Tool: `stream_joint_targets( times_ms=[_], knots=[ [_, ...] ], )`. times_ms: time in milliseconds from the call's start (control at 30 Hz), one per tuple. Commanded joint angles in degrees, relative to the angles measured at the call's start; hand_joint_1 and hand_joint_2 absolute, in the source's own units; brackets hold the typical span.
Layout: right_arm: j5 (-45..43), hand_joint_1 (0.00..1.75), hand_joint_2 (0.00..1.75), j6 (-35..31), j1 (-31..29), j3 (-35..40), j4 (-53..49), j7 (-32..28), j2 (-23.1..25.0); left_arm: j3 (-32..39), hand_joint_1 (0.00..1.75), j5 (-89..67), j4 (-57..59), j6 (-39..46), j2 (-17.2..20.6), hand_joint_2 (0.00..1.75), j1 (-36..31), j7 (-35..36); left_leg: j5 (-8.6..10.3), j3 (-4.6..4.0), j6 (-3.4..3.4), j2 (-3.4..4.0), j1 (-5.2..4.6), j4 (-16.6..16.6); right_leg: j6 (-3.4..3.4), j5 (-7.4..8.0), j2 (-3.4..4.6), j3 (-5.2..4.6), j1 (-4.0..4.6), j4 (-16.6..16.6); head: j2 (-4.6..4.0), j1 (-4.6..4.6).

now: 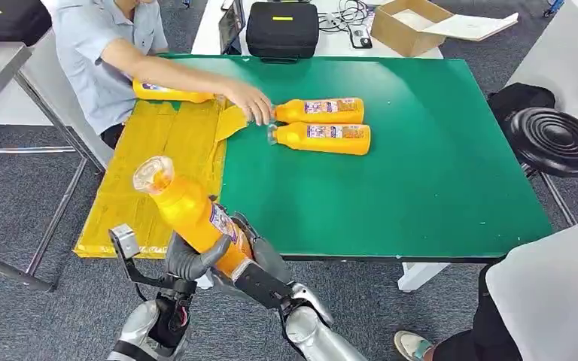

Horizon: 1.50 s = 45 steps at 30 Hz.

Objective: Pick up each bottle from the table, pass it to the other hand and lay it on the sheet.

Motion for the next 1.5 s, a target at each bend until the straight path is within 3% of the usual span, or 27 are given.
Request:
stream_joint_targets(
  times_ms=[33, 167, 200, 233, 367, 500, 733, 833, 933, 1233, 1500],
  knots=[
    [-1.3, 0.0, 0.0, -0.66, 0.56, 3.84, -0.07, 0.1, -1.33, 0.94, 1.75, -0.38, 2.33, 1.39, 1.81, 1.75, -3.17, 0.12, -0.02, 0.16, -0.03, -0.07, 0.01, -0.06, -0.05, -0.04, -0.07, 0.17, 0.01, -0.05, 0.0, 0.0],
    [-1.98, 0.0, 0.0, -1.6, 1.12, 3.47, -0.01, -1.0, -1.59, 2.48, 1.75, -2.84, 3.11, 5.78, 2.58, 1.75, -4.03, -0.17, -0.05, 0.22, -0.03, -0.04, 0.03, -0.06, -0.07, -0.07, -0.06, 0.24, 0.04, -0.06, 0.0, 0.0],
    [-2.2, 0.0, 0.0, -3.14, 1.72, 3.12, -0.66, -2.14, -1.78, 3.22, 1.75, -5.9, 3.49, 9.52, 2.94, 1.75, -4.73, -1.84, -0.09, 0.37, -0.05, -0.07, 0.04, -0.09, -0.1, -0.13, -0.1, 0.39, 0.05, -0.08, 0.0, 0.0],
    [-3.83, 0.0, 0.0, -7.15, 3.08, 2.0, -3.17, -2.14, -1.92, 4.17, 1.75, -17.17, 4.11, 21.38, 3.81, 1.75, -6.03, -7.13, -0.03, 0.2, -0.03, -0.07, 0.03, -0.07, -0.06, -0.06, -0.08, 0.22, 0.03, -0.07, 0.0, 0.0],
    [-4.35, 0.0, 0.0, -7.27, 2.78, 2.36, -2.99, -2.14, -1.98, 5.34, 1.75, -17.13, 4.07, 21.0, 4.42, 1.75, -6.57, -6.84, -0.07, 0.31, -0.06, -0.07, 0.05, -0.07, -0.1, -0.1, -0.07, 0.33, 0.06, -0.05, 0.0, 0.02],
    [-9.66, 0.0, 0.0, -14.66, 4.66, -2.5, -7.14, -2.14, -1.77, 7.95, 1.75, -25.01, 3.07, 29.54, 6.05, 1.75, -6.65, -8.72, -0.07, 0.3, -0.05, -0.13, 0.03, -0.06, -0.11, -0.13, -0.14, 0.32, 0.06, -0.03, 0.0, 0.0],
    [-15.62, 0.0, 0.0, -16.58, 4.75, -6.59, -5.64, -2.14, -0.95, 8.88, 1.75, -39.94, 7.43, 40.1, 8.66, 1.75, -10.31, -6.02, -0.06, 0.3, -0.07, -0.05, 0.05, -0.05, -0.12, -0.11, -0.1, 0.3, 0.05, -0.02, 0.0, 0.0],
    [-16.98, 0.0, 0.0, -15.45, 4.1, -6.94, -5.1, -2.14, -0.82, 5.22, 1.75, -56.8, 17.45, 46.8, 10.45, 1.75, -16.05, -1.4, -0.04, 0.3, -0.07, -0.2, 0.05, -0.06, -0.12, -0.12, -0.2, 0.34, 0.06, -0.02, 0.0, 0.0],
    [-15.72, 0.0, 0.0, -13.16, 2.32, -3.39, -1.88, -2.14, -0.37, 2.25, 1.75, -66.6, 31.55, 46.57, 9.16, 1.75, -24.79, 2.24, 0.03, 0.35, -0.08, -0.37, 0.04, -0.08, -0.13, -0.12, -0.36, 0.41, 0.05, -0.02, 0.0, 0.02],
    [-5.64, 0.0, 0.0, -12.44, 0.37, 10.09, -2.34, -2.14, -2.05, -4.35, 1.75, -81.17, 53.28, 44.05, 8.35, 1.75, -39.12, 11.64, 0.07, 0.19, -0.05, -0.41, 0.1, 0.06, -0.1, -0.09, -0.43, 0.35, 0.1, 0.05, 0.0, 0.02],
    [-6.33, 0.0, 0.0, -10.39, -0.94, 11.4, 1.41, -2.14, -1.17, -5.9, 1.75, -86.25, 59.73, 41.58, 8.08, 1.75, -40.41, 16.03, 0.05, 0.26, -0.05, -0.06, 0.03, -0.04, -0.07, -0.06, -0.1, 0.29, 0.04, 0.01, 0.0, 0.02]
  ],
)
